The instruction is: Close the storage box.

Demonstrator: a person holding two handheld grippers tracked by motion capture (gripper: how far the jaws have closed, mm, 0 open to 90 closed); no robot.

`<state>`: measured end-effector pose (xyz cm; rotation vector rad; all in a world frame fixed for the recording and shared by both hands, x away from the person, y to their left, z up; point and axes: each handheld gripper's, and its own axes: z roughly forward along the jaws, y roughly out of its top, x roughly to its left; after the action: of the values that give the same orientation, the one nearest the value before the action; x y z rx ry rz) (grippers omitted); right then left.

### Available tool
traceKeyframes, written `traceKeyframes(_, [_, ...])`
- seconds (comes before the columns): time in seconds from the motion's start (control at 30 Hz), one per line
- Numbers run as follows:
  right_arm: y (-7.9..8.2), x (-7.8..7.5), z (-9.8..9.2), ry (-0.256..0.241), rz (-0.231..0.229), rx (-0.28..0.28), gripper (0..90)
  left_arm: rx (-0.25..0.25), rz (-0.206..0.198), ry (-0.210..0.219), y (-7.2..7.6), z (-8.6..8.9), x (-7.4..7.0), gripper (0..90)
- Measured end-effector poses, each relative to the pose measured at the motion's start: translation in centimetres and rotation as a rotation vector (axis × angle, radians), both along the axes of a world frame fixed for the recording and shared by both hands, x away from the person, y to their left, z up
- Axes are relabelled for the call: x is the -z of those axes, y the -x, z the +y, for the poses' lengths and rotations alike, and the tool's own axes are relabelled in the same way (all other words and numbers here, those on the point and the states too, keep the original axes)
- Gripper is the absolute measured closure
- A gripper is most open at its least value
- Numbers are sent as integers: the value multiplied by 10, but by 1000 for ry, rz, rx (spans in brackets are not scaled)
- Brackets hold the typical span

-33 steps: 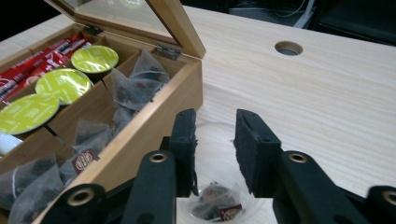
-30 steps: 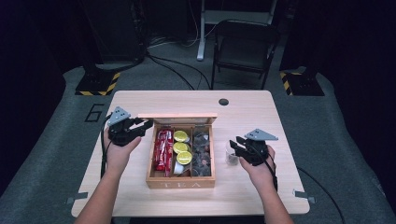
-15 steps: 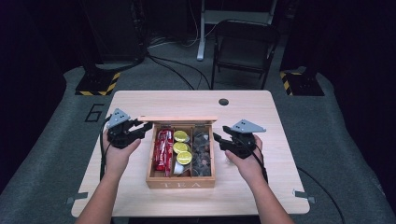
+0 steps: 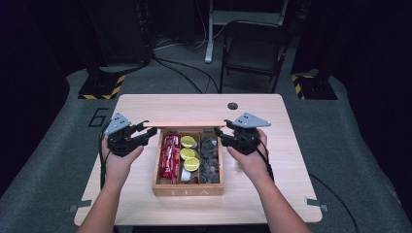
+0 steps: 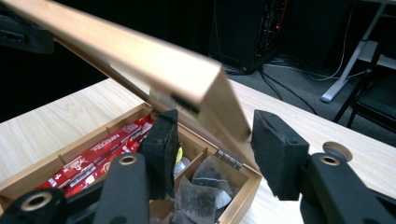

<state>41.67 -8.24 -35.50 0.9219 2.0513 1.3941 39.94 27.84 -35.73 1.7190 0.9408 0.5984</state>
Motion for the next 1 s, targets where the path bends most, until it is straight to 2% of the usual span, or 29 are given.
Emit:
traceKeyframes(0.1, [-1, -4, 0, 23, 13, -3, 562, -7, 0, -6, 5, -1, -5, 569])
traceKeyframes(0.27, [2, -8, -1, 52, 27, -19, 558, -9, 24, -76, 11, -5, -11, 570])
traceKeyframes(0.4, [4, -8, -2, 51, 34, -33, 556, -28, 25, -79, 14, -8, -10, 568])
traceKeyframes(0.47, [6, -7, -2, 36, 53, -25, 550, -23, 29, -100, 16, -8, -10, 566])
traceKeyframes(0.53, [8, -6, -3, 58, 49, -43, 550, -12, 32, -119, 19, -8, -9, 566])
traceKeyframes(0.57, [10, -6, -3, 64, 65, -38, 550, -5, 31, -126, 21, -7, -7, 565])
traceKeyframes(0.63, [14, -4, -3, 77, 56, -44, 551, 2, 27, -123, 24, -7, -4, 563])
traceKeyframes(0.8, [24, 5, -6, 63, 51, -52, 552, 13, 18, -129, 32, -6, 5, 559])
traceKeyframes(1.0, [33, 14, -8, 54, 45, -64, 552, 21, 14, -112, 40, -4, 15, 554])
